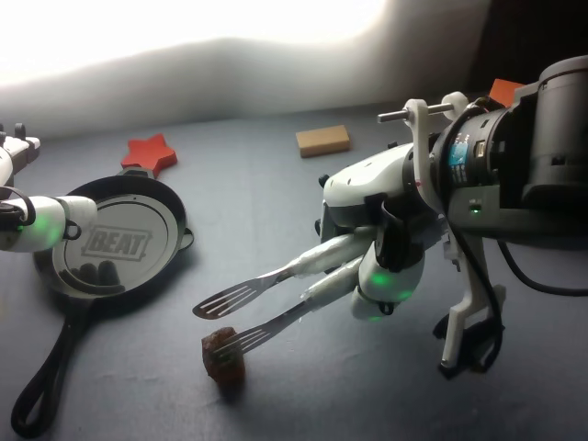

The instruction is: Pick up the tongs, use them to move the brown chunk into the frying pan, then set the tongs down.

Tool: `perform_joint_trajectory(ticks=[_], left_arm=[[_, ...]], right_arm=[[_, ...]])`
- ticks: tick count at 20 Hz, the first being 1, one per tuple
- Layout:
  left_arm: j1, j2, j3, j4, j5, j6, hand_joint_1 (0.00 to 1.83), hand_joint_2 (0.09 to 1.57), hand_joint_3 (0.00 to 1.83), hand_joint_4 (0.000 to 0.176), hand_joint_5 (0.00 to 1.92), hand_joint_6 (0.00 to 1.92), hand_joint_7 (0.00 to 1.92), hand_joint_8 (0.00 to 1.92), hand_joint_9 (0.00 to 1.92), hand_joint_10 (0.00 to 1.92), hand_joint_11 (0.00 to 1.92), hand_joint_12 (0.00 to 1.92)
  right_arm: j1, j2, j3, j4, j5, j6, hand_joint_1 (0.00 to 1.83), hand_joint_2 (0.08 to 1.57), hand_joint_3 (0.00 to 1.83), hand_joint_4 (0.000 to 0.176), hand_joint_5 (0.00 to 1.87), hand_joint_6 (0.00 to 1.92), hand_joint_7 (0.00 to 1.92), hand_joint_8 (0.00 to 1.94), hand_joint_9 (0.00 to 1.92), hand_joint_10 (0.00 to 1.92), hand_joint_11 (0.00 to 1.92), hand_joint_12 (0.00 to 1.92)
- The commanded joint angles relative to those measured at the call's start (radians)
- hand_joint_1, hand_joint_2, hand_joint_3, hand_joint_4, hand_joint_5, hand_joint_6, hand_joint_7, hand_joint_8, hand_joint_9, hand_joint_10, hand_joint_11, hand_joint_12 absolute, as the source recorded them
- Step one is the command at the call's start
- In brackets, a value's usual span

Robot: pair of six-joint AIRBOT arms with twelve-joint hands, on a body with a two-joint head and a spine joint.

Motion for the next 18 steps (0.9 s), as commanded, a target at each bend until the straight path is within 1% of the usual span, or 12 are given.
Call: perform_joint_trajectory(ticks=[1, 4, 8, 10, 12, 14, 15, 18], left_arm=[[-0.010, 0.007, 0.000, 0.054, -0.079, -0.003, 0.00, 1.24, 0.00, 0.000, 0.10, 0.00, 0.12, 0.00, 0.10, 0.00, 0.00, 0.31], [-0.014, 0.007, -0.002, 0.054, -0.079, -0.003, 0.00, 1.24, 0.00, 0.000, 0.10, 0.00, 0.11, 0.00, 0.10, 0.00, 0.00, 0.30], [-0.014, 0.007, -0.003, 0.054, -0.080, -0.003, 0.00, 1.25, 0.00, 0.000, 0.12, 0.00, 0.13, 0.00, 0.12, 0.01, 0.00, 0.36], [-0.014, 0.007, -0.002, 0.054, -0.081, -0.002, 0.00, 1.25, 0.00, 0.000, 0.08, 0.00, 0.10, 0.00, 0.09, 0.00, 0.00, 0.27], [-0.013, 0.007, -0.002, 0.054, -0.081, -0.002, 0.00, 1.25, 0.00, 0.000, 0.10, 0.01, 0.13, 0.00, 0.11, 0.01, 0.00, 0.33], [-0.013, 0.007, -0.002, 0.054, -0.081, -0.002, 0.00, 1.26, 0.00, 0.000, 0.10, 0.01, 0.12, 0.00, 0.11, 0.00, 0.00, 0.34], [-0.013, 0.007, -0.002, 0.054, -0.082, -0.002, 0.00, 1.26, 0.00, 0.000, 0.09, 0.00, 0.11, 0.00, 0.10, 0.00, 0.00, 0.30], [-0.011, 0.007, -0.002, 0.054, -0.084, -0.002, 0.00, 1.25, 0.00, 0.000, 0.08, 0.00, 0.11, 0.00, 0.10, 0.00, 0.00, 0.26]], right_arm=[[0.013, 0.006, -0.001, -0.034, 0.051, 0.003, 1.03, 1.14, 0.00, 0.000, 0.74, 0.01, 0.81, 0.00, 0.67, 0.28, 0.15, 1.44], [0.012, 0.006, -0.001, -0.034, 0.051, 0.000, 1.02, 1.14, 0.00, 0.000, 0.74, 0.00, 0.80, 0.00, 0.66, 0.28, 0.13, 1.44], [0.013, 0.006, -0.001, -0.034, 0.047, -0.004, 1.02, 1.13, 0.00, 0.000, 0.73, 0.00, 0.80, 0.00, 0.67, 0.28, 0.14, 1.44], [0.012, 0.006, -0.001, -0.034, 0.046, -0.004, 1.02, 1.14, 0.00, 0.000, 0.71, 0.00, 0.77, 0.00, 0.64, 0.27, 0.10, 1.46], [0.005, 0.004, -0.001, -0.034, 0.046, -0.005, 1.03, 1.14, 0.00, 0.000, 0.71, 0.00, 0.76, 0.00, 0.63, 0.28, 0.08, 1.49], [0.000, 0.000, -0.001, -0.034, 0.046, -0.005, 1.01, 1.14, 0.00, 0.000, 0.70, 0.00, 0.75, 0.00, 0.62, 0.28, 0.08, 1.49], [-0.002, -0.002, -0.001, -0.034, 0.047, -0.008, 1.01, 1.14, 0.00, 0.000, 0.71, 0.00, 0.76, 0.00, 0.62, 0.29, 0.08, 1.49], [-0.007, -0.008, -0.001, -0.034, 0.047, -0.018, 1.02, 1.14, 0.00, 0.000, 0.71, 0.00, 0.76, 0.00, 0.62, 0.29, 0.07, 1.49]])
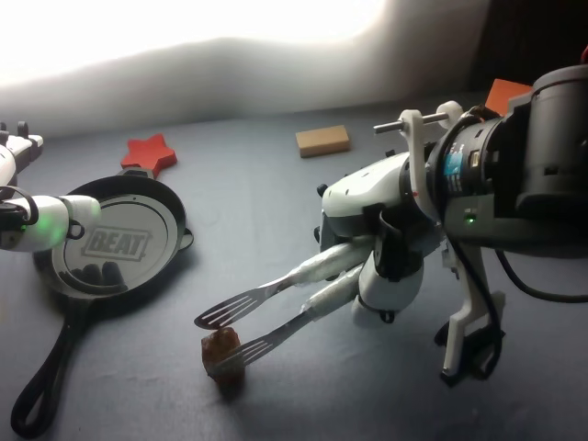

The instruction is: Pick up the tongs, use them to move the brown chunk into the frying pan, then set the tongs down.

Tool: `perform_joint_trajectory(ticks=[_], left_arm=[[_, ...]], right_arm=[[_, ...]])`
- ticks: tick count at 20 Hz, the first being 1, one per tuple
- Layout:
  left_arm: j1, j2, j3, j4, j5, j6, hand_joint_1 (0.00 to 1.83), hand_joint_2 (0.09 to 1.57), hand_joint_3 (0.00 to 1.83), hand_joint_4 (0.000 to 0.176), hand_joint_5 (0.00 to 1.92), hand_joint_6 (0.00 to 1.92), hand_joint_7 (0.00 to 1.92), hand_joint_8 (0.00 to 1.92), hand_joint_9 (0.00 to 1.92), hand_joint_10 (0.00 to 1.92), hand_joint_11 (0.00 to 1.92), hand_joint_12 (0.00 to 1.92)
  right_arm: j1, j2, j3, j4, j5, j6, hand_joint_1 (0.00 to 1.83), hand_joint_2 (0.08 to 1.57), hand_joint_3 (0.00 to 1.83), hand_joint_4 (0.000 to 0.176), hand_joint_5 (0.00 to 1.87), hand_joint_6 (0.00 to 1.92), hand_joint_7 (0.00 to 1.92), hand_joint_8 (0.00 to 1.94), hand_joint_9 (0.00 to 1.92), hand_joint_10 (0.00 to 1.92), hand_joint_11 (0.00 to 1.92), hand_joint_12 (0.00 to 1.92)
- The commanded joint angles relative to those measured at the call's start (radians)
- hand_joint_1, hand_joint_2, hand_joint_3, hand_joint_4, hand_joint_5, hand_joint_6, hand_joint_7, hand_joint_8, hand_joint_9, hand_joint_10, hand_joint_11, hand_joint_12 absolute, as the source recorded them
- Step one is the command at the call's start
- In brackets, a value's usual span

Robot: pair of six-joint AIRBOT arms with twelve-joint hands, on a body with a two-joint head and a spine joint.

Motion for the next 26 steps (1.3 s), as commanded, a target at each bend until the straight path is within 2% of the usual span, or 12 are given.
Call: perform_joint_trajectory(ticks=[1, 3, 5, 12, 13, 15, 18, 21, 26], left_arm=[[-0.006, 0.007, 0.006, 0.053, -0.081, -0.001, 0.00, 1.25, 0.00, 0.000, 0.08, 0.00, 0.12, 0.00, 0.10, 0.00, 0.00, 0.28], [-0.006, 0.007, 0.006, 0.053, -0.081, -0.001, 0.00, 1.25, 0.00, 0.000, 0.11, 0.01, 0.13, 0.00, 0.12, 0.01, 0.00, 0.37], [-0.006, 0.007, 0.006, 0.053, -0.081, -0.001, 0.00, 1.24, 0.00, 0.000, 0.10, 0.00, 0.12, 0.00, 0.10, 0.01, 0.00, 0.29], [-0.006, 0.007, 0.006, 0.053, -0.081, 0.002, 0.00, 1.24, 0.00, 0.000, 0.11, 0.01, 0.12, 0.00, 0.10, 0.00, 0.00, 0.34], [-0.006, 0.007, 0.006, 0.053, -0.082, 0.002, 0.00, 1.24, 0.00, 0.000, 0.10, 0.00, 0.11, 0.00, 0.09, 0.00, 0.00, 0.26], [-0.007, 0.007, 0.006, 0.053, -0.084, 0.002, 0.00, 1.24, 0.00, 0.000, 0.10, 0.00, 0.12, 0.00, 0.10, 0.01, 0.00, 0.25], [-0.007, 0.007, 0.006, 0.053, -0.084, 0.002, 0.00, 1.25, 0.00, 0.000, 0.12, 0.01, 0.13, 0.00, 0.11, 0.01, 0.00, 0.32], [-0.007, 0.007, 0.006, 0.053, -0.085, 0.002, 0.00, 1.24, 0.00, 0.000, 0.12, 0.00, 0.12, 0.00, 0.10, 0.00, 0.00, 0.28], [-0.005, 0.007, 0.005, 0.053, -0.085, 0.002, 0.00, 1.24, 0.00, 0.000, 0.13, 0.00, 0.14, 0.00, 0.12, 0.00, 0.00, 0.35]], right_arm=[[0.004, 0.002, -0.001, -0.032, 0.050, 0.000, 1.02, 1.14, 0.00, 0.000, 0.70, 0.00, 0.76, 0.00, 0.61, 0.29, 0.07, 1.49], [0.000, 0.001, -0.001, -0.032, 0.051, 0.000, 1.03, 1.13, 0.00, 0.000, 0.72, 0.01, 0.77, 0.01, 0.63, 0.31, 0.09, 1.48], [-0.008, -0.002, 0.000, -0.041, 0.054, 0.003, 1.00, 1.14, 0.00, 0.000, 0.71, 0.01, 0.76, 0.01, 0.60, 0.35, 0.07, 1.50], [-0.022, -0.015, 0.030, -0.051, 0.060, 0.008, 1.01, 1.14, 0.00, 0.000, 0.70, 0.01, 0.76, 0.00, 0.58, 0.37, 0.05, 1.51], [-0.021, -0.015, 0.037, -0.051, 0.063, 0.008, 1.02, 1.15, 0.00, 0.000, 0.69, 0.00, 0.75, 0.00, 0.57, 0.38, 0.03, 1.52], [-0.019, -0.015, 0.043, -0.051, 0.067, 0.008, 1.02, 1.14, 0.00, 0.000, 0.71, 0.01, 0.76, 0.01, 0.58, 0.39, 0.05, 1.52], [-0.018, -0.015, 0.044, -0.051, 0.071, 0.004, 1.03, 1.13, 0.00, 0.000, 0.70, 0.01, 0.75, 0.00, 0.57, 0.39, 0.05, 1.51], [-0.022, -0.017, 0.044, -0.051, 0.074, 0.004, 1.02, 1.14, 0.00, 0.000, 0.71, 0.01, 0.76, 0.01, 0.57, 0.40, 0.05, 1.51], [-0.025, -0.027, 0.049, -0.051, 0.080, 0.002, 0.99, 1.15, 0.00, 0.000, 0.72, 0.01, 0.78, 0.01, 0.59, 0.41, 0.08, 1.49]])
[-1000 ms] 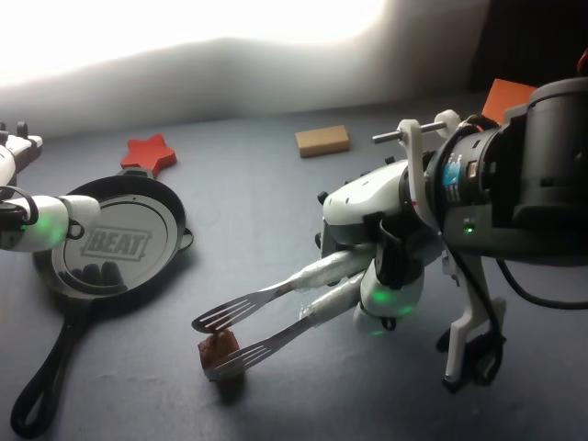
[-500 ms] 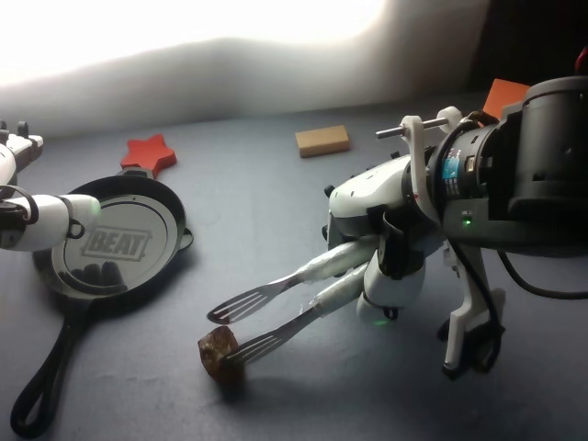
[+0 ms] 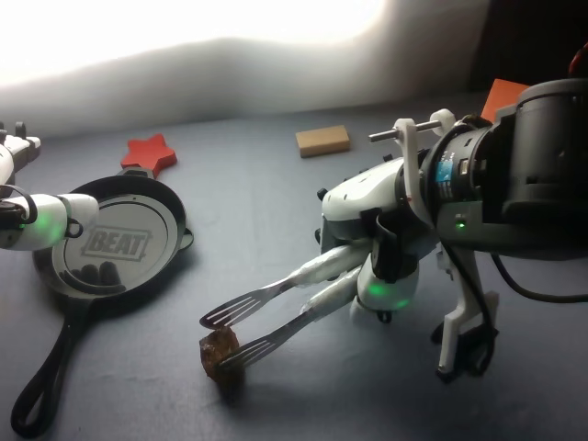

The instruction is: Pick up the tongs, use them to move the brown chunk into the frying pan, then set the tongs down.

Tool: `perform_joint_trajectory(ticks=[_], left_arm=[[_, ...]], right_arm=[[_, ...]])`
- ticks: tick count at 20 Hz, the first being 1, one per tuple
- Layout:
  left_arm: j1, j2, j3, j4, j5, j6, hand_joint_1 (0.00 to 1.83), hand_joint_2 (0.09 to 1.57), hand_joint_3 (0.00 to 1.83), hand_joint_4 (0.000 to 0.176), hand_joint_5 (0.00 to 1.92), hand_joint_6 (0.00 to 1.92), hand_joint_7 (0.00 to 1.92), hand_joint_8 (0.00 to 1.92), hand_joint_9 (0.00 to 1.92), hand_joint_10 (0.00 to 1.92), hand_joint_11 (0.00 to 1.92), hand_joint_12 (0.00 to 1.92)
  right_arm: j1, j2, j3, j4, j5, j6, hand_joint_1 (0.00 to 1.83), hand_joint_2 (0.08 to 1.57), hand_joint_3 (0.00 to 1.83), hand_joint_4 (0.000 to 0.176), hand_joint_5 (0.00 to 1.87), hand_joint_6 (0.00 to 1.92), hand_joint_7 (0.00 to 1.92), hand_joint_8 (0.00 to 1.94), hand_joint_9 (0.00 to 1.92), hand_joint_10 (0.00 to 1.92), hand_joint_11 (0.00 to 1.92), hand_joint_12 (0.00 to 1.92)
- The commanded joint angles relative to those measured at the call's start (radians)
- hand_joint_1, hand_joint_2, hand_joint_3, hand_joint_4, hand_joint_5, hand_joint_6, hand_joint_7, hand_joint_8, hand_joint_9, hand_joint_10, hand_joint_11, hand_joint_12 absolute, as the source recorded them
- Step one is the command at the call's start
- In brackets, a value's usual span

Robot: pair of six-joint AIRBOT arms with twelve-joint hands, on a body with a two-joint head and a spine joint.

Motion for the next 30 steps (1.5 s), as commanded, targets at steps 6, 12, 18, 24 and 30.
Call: perform_joint_trajectory(ticks=[6, 12, 18, 24, 30], left_arm=[[-0.006, 0.007, 0.005, 0.053, -0.077, 0.001, 0.00, 1.24, 0.00, 0.000, 0.13, 0.00, 0.14, 0.00, 0.12, 0.00, 0.00, 0.40], [-0.007, 0.007, 0.002, 0.053, -0.077, 0.001, 0.00, 1.24, 0.00, 0.000, 0.13, 0.00, 0.14, 0.00, 0.13, 0.00, 0.00, 0.40], [-0.008, 0.007, 0.001, 0.053, -0.077, 0.001, 0.00, 1.24, 0.00, 0.000, 0.11, 0.00, 0.14, 0.00, 0.12, 0.00, 0.00, 0.37], [-0.009, 0.007, 0.001, 0.053, -0.077, 0.001, 0.00, 1.24, 0.00, 0.000, 0.12, 0.00, 0.14, 0.00, 0.13, 0.01, 0.00, 0.38], [-0.005, 0.007, 0.001, 0.053, -0.084, 0.001, 0.00, 1.22, 0.00, 0.000, 0.15, 0.01, 0.15, 0.01, 0.13, 0.01, 0.00, 0.44]], right_arm=[[-0.008, -0.017, 0.027, -0.032, 0.062, 0.002, 1.00, 1.15, 0.00, 0.000, 0.71, 0.01, 0.76, 0.00, 0.57, 0.41, 0.05, 1.50], [-0.020, -0.032, 0.030, -0.031, 0.063, 0.000, 1.00, 1.15, 0.00, 0.000, 0.70, 0.00, 0.76, 0.00, 0.56, 0.42, 0.05, 1.51], [-0.020, -0.036, 0.030, -0.032, 0.063, -0.002, 1.04, 1.12, 0.00, 0.000, 0.84, 0.05, 0.91, 0.03, 0.73, 0.43, 0.24, 1.43], [-0.016, -0.036, 0.030, -0.032, 0.061, -0.006, 1.12, 1.18, 0.00, 0.000, 0.83, 1.19, 1.06, 0.05, 0.80, 0.67, 0.36, 1.49], [-0.010, -0.035, 0.030, -0.032, 0.061, -0.006, 1.20, 1.14, 0.00, 0.013, 0.88, 1.13, 0.99, 1.00, 0.88, 0.86, 0.48, 1.60]])
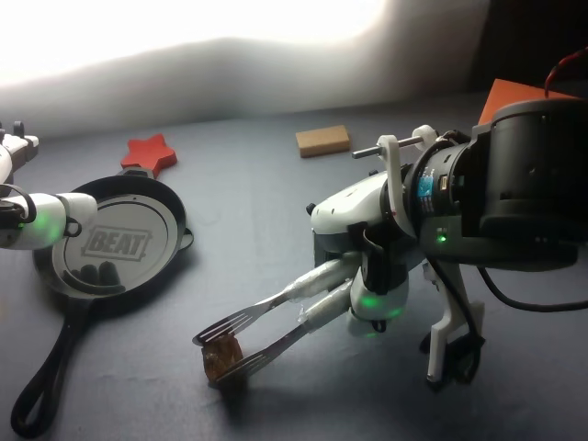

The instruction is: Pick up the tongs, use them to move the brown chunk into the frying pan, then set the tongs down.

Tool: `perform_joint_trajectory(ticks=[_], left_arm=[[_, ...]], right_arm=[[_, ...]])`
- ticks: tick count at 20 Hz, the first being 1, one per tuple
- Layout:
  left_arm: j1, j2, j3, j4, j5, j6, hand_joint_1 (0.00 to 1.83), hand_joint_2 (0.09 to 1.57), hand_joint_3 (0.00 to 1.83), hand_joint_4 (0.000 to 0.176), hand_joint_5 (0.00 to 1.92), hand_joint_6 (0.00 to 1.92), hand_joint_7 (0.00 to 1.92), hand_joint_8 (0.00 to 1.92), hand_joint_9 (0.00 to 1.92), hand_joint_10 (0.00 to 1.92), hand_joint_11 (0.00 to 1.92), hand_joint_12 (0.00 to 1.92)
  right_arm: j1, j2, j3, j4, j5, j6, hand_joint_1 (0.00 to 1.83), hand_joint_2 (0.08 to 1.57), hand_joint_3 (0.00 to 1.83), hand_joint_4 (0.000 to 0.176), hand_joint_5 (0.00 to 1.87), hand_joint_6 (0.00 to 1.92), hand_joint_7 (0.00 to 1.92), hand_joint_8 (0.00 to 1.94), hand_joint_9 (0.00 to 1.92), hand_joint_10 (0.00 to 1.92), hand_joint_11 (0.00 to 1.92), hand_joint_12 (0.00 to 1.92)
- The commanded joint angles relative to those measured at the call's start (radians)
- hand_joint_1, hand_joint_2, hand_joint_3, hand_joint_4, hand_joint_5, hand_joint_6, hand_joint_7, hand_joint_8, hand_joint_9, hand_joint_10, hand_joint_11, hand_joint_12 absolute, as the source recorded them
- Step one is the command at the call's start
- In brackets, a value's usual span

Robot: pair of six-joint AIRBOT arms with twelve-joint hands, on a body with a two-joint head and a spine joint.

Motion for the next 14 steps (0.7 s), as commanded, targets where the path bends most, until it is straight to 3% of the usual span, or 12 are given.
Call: perform_joint_trajectory(ticks=[1, 7, 9, 14], left_arm=[[-0.005, 0.007, 0.002, 0.054, -0.077, 0.001, 0.00, 1.23, 0.00, 0.000, 0.14, 0.01, 0.15, 0.01, 0.13, 0.01, 0.00, 0.42], [-0.004, 0.007, 0.001, 0.054, -0.077, 0.001, 0.00, 1.23, 0.00, 0.000, 0.13, 0.00, 0.14, 0.00, 0.12, 0.00, 0.00, 0.39], [-0.003, 0.007, 0.002, 0.054, -0.077, 0.001, 0.00, 1.24, 0.00, 0.000, 0.14, 0.00, 0.14, 0.00, 0.13, 0.01, 0.00, 0.40], [-0.002, 0.007, 0.002, 0.054, -0.077, 0.001, 0.00, 1.23, 0.00, 0.000, 0.11, 0.01, 0.12, 0.00, 0.10, 0.00, 0.00, 0.31]], right_arm=[[0.018, 0.003, 0.000, -0.029, 0.045, -0.001, 1.20, 1.15, 0.00, 0.013, 0.87, 1.18, 0.98, 1.01, 0.89, 0.86, 0.49, 1.60], [0.025, 0.004, 0.000, -0.029, 0.045, -0.001, 1.21, 1.13, 0.00, 0.008, 0.90, 1.16, 1.01, 0.94, 0.90, 0.84, 0.49, 1.62], [0.029, 0.004, 0.000, -0.029, 0.044, 0.001, 1.23, 1.10, 0.00, 0.006, 0.95, 1.08, 1.10, 0.79, 0.99, 0.78, 0.57, 1.59], [0.025, 0.004, 0.000, -0.029, 0.044, 0.003, 1.23, 1.09, 0.00, 0.000, 0.94, 1.08, 1.13, 0.74, 1.08, 0.77, 0.60, 1.71]])
